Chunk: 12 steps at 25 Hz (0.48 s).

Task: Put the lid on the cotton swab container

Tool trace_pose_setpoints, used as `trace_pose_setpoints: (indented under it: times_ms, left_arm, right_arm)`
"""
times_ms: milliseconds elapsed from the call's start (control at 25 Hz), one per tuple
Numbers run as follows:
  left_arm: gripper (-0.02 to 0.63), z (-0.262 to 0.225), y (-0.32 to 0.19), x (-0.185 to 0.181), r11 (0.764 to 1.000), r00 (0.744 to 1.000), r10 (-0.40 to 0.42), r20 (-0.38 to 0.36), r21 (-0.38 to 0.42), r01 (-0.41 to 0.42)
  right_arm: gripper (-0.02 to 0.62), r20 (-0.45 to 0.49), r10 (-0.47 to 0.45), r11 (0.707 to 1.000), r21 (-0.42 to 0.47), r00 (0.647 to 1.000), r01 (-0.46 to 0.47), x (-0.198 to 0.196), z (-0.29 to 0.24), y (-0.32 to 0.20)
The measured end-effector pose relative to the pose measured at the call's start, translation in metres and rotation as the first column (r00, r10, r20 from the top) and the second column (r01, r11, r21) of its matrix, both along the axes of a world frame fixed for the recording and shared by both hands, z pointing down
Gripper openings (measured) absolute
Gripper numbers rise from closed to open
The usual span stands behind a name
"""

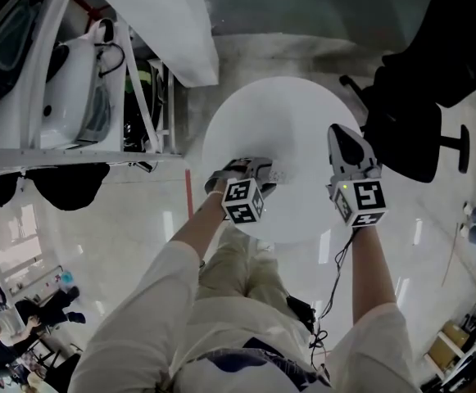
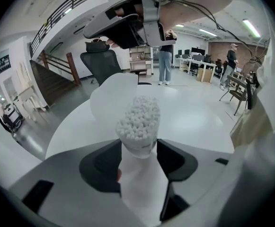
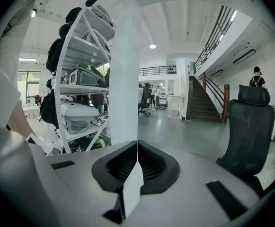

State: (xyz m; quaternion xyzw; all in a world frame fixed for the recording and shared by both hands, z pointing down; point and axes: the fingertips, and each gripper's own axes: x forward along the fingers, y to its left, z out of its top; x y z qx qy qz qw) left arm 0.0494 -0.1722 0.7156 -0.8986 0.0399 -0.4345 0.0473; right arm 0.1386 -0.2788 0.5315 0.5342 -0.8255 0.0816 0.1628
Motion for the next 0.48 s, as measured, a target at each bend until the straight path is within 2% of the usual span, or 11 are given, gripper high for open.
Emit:
trace_pose_setpoints:
  times_ms: [120, 240, 480]
  left_arm:
    - [0.23, 0.0, -0.001, 0.001, 1.0, 1.0, 0.003, 0.004, 0.004, -0.003]
    - [0.23, 0.0, -0.001, 0.001, 1.0, 1.0, 0.0, 0.006, 0.005, 0.0]
    - [0.23, 0.001, -0.003, 0.0, 1.0, 1.0, -0.016, 0.003, 0.005, 0.016]
  right_arm:
    - [0.017, -0.015, -0.056, 0.997, -0.063, 0.998, 0.055, -0.012, 0.017, -0.002]
    - [0.017, -0.024, -0.148, 0.976, -0.168, 0.989, 0.142, -0.03, 0.042, 0.005]
    - [0.012, -0.041, -0.332, 0.882, -0.368, 0.942, 0.295, -0.062, 0.087, 0.036]
